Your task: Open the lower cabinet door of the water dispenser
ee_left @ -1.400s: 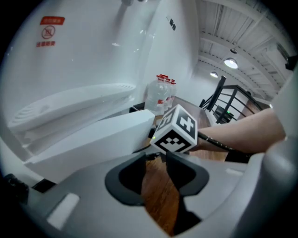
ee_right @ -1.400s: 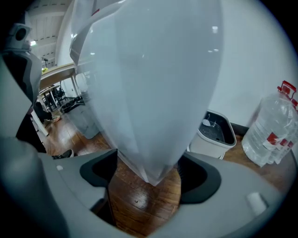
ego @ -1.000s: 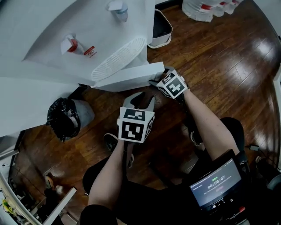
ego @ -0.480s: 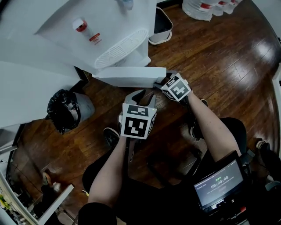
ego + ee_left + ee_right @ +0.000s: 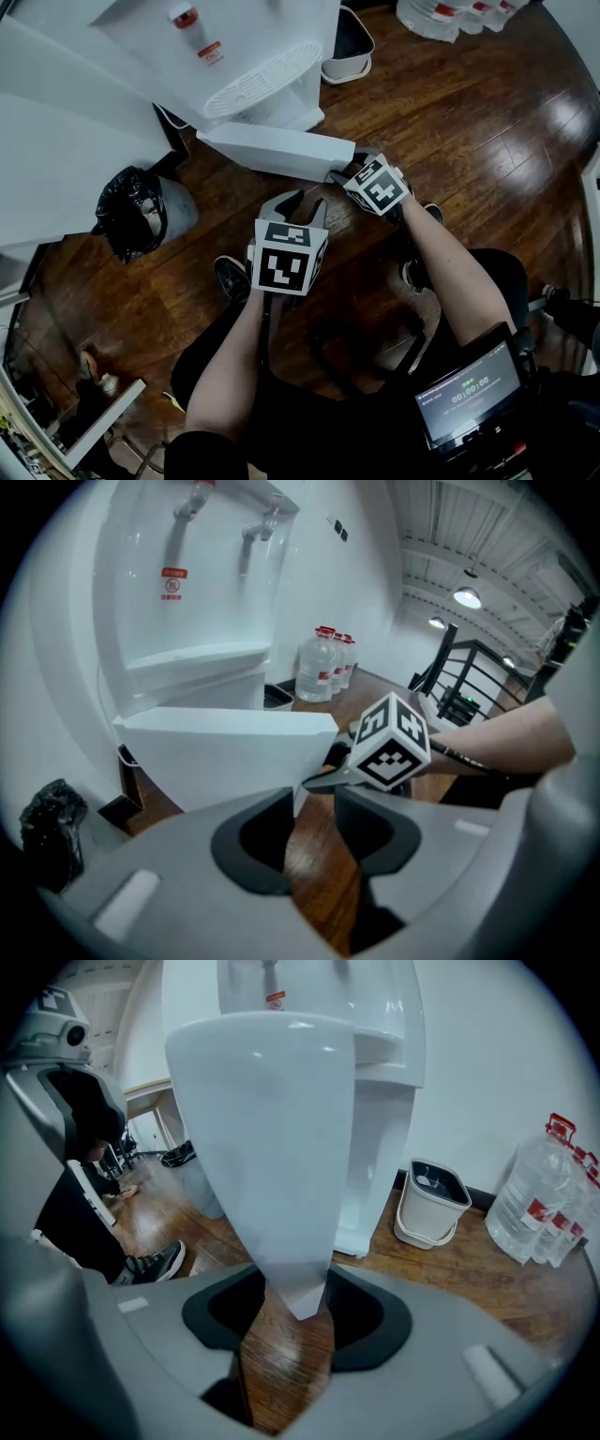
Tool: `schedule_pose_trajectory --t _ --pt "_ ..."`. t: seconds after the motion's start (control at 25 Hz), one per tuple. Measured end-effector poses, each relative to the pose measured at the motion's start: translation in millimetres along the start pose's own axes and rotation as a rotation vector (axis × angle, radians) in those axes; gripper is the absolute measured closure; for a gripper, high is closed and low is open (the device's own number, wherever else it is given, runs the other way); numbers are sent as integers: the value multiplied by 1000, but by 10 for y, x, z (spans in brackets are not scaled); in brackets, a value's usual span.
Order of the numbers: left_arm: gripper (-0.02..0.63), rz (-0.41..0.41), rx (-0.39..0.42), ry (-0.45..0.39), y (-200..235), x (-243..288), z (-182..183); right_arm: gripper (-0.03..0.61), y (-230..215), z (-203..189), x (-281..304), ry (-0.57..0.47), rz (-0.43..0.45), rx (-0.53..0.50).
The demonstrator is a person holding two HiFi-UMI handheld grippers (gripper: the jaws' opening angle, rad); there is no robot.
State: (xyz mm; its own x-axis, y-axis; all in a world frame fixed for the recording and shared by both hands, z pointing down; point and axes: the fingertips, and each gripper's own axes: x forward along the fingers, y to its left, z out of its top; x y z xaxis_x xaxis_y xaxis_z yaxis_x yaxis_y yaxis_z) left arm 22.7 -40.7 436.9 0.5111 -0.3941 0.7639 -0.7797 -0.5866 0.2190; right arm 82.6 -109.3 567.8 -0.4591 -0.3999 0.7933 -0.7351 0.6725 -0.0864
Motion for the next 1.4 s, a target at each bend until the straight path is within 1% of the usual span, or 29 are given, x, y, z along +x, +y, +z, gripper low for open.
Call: schedule_pose_trajectory --t 0.2,0.36,0.48,0.68,0.76,0.88,1.0,1.16,1.28,1.4 --pt "457 25 16 -12 -35 -84 -131 377 214 -102 -17 14 26 -50" --pt "457 51 -3 -26 30 -162 -211 385 494 -111 -4 33 79 -147" --pt "457 69 -10 -30 86 -205 -251 388 685 -124 12 42 101 -215" --pt "457 92 -17 -38 174 -280 -286 383 884 -157 19 46 117 -230" --pt "457 100 -15 -41 221 -320 -286 382 979 -166 11 50 140 -241" --pt "457 111 -6 -39 284 -376 -294 376 1156 -181 -4 59 181 -287" --pt "457 107 -14 -49 315 -424 -320 374 1286 -189 -4 64 202 -325" --pt "457 101 -27 -52 349 -478 -451 374 1414 -216 1 60 234 -358" --pt "457 82 -60 -55 341 -545 -486 383 1561 -215 -18 55 272 -409" --pt "457 85 -69 -69 389 -611 -469 404 1713 -185 -20 47 293 -451"
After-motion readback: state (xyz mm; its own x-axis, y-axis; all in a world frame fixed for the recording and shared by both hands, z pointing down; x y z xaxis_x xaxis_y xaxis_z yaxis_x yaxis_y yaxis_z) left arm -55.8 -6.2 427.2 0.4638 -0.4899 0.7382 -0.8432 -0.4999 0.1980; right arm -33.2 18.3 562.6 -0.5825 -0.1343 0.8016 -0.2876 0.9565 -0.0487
